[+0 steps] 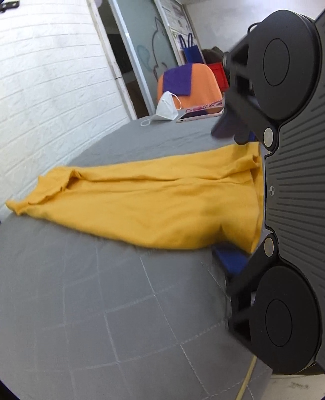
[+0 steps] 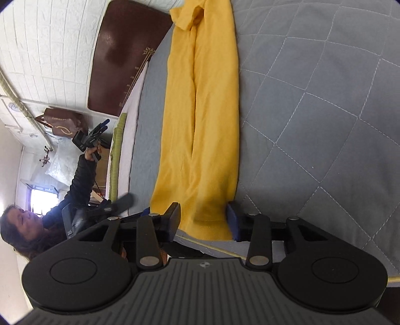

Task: Fold clothes
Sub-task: 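Lower the right gripper to the shirt hem and grasp it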

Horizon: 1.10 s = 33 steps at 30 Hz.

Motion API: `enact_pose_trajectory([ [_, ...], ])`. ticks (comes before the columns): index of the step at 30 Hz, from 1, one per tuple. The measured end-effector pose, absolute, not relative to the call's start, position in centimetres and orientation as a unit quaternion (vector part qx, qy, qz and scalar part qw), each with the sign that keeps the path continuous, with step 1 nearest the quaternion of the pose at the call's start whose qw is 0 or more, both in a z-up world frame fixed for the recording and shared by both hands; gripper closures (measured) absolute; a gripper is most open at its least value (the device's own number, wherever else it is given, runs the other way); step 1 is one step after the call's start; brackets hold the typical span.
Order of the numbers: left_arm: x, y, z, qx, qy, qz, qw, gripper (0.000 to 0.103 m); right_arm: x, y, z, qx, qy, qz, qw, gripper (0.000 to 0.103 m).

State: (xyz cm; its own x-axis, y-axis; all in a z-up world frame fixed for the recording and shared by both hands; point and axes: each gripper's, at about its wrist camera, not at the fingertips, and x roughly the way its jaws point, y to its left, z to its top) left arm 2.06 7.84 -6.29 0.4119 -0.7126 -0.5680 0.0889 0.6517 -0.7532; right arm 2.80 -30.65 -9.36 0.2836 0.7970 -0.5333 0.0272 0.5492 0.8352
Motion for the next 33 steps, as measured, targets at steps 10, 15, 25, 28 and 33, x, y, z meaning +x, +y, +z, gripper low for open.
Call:
enact_pose_trajectory([
  [10,1.7,7.6,-4.7,-0.248,0.485,-0.226,0.807,0.0,1.7,-30.3,-6.8,0.327,0.508,0.263,0.752,0.033],
  [15,1.1,8.0,-4.3,-0.249,0.469,-0.202,0.823,0.0,2.3,-30.5,-3.1,0.252,0.434,0.243,0.83,0.031],
  [25,-0.4,11.5,-2.2,-0.292,0.428,-0.166,0.839,0.0,7.1,-23.6,-6.1,0.287,0.496,0.269,0.774,0.047],
  [28,-0.6,12.1,-2.3,-0.294,0.428,-0.167,0.838,0.0,7.0,-23.0,-6.2,0.269,0.523,0.27,0.762,0.041],
  [33,-0.5,11.7,-2.7,-0.305,0.426,-0.179,0.833,0.0,7.1,-22.0,-6.1,0.245,0.549,0.259,0.756,0.038],
])
